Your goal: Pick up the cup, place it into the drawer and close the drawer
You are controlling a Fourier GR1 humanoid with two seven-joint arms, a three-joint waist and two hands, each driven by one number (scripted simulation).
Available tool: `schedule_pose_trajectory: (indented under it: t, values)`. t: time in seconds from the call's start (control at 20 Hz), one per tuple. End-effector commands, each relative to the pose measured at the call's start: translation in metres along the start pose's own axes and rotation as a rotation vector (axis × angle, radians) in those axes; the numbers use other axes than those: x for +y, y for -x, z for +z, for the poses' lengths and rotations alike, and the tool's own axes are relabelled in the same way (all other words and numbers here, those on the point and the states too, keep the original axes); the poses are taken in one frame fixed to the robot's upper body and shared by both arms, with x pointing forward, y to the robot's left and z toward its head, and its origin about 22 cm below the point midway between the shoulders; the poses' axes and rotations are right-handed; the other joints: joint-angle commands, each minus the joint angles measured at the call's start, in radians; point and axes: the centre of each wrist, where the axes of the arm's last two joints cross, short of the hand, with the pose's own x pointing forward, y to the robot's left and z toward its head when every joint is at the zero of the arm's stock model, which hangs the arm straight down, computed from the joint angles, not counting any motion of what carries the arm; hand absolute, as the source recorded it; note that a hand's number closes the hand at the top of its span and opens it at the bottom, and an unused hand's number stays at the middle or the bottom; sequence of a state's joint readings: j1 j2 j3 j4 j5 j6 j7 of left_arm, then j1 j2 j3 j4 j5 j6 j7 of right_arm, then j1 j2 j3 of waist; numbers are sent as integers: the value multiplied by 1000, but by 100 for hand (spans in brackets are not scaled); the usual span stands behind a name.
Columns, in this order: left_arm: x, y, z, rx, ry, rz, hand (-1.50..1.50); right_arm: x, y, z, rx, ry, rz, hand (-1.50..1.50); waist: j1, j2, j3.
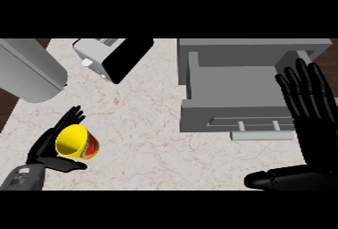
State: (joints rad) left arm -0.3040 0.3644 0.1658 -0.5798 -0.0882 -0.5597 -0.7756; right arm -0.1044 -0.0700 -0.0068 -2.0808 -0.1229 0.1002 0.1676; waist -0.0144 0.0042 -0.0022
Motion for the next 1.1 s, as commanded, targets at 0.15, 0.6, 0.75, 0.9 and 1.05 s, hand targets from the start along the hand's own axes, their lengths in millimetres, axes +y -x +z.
schedule_pose_trajectory:
  t: [0.15, 0.6, 0.75, 0.9, 1.05]
  values:
    - [-1, 12, 12, -114, 103, 103, -150, 1, 14, 4, -9, 4, -13, -150, 2, 2, 0]
    - [-24, 30, 9, -93, 115, 176, -150, 0, 2, 1, 14, -18, -6, -150, -4, 0, -1]
    - [-7, 13, -11, -104, 86, 199, -150, -1, -8, 1, -4, -23, -8, -150, -18, 3, -2]
    - [-18, 22, -6, -90, 131, 246, -150, 7, 0, -5, -4, 6, -26, -150, 1, 1, -1]
    - [-20, 18, -17, -95, 167, 302, -150, -11, -4, 2, 15, -2, 0, -150, -7, 1, -1]
